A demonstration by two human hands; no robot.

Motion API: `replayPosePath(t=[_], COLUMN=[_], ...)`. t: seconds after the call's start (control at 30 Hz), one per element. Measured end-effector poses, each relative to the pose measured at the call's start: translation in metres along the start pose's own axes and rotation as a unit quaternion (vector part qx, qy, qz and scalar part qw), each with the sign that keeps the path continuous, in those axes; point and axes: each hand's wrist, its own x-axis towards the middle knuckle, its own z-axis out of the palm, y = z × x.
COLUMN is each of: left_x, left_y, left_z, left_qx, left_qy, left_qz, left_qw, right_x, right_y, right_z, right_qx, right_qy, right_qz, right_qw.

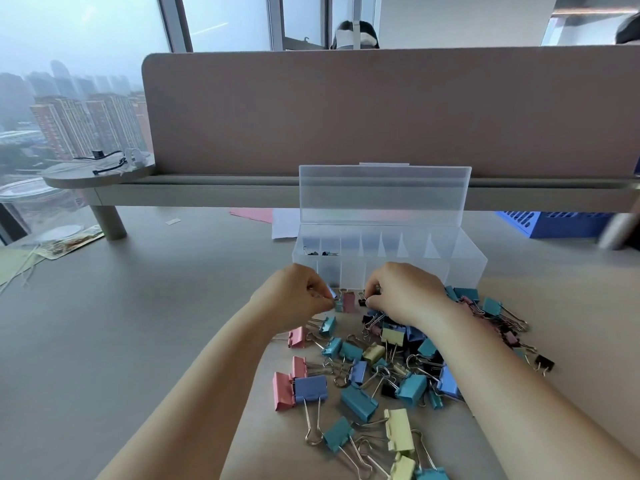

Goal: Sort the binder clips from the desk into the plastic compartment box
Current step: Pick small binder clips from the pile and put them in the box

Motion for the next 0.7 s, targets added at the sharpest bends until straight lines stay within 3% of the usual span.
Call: replayPosePath(t=[0.2, 0.37, 0.7], left_x=[0.001, -0.001, -0.004], left_y=[0.002, 0.013, 0.016], left_z=[0.004, 0.004, 0.019], left_qx=[0.084, 0.129, 0.107], left_qy=[0.029, 0.072, 0.012], left_qz=[-0.066, -0.014, 0.012], left_qw=[0.994, 0.989, 0.994], right_x=[-0.001, -0.003, -0.004], right_y=[0.000, -0.001, -0.009], right_z=[0.001, -0.004, 0.005], right_qx=[-0.009, 0.006, -0.042], right_qy=[0.010, 0.006, 0.034], right_qz=[-0.012, -0.014, -0.018], right_qw=[1.000, 1.000, 0.998])
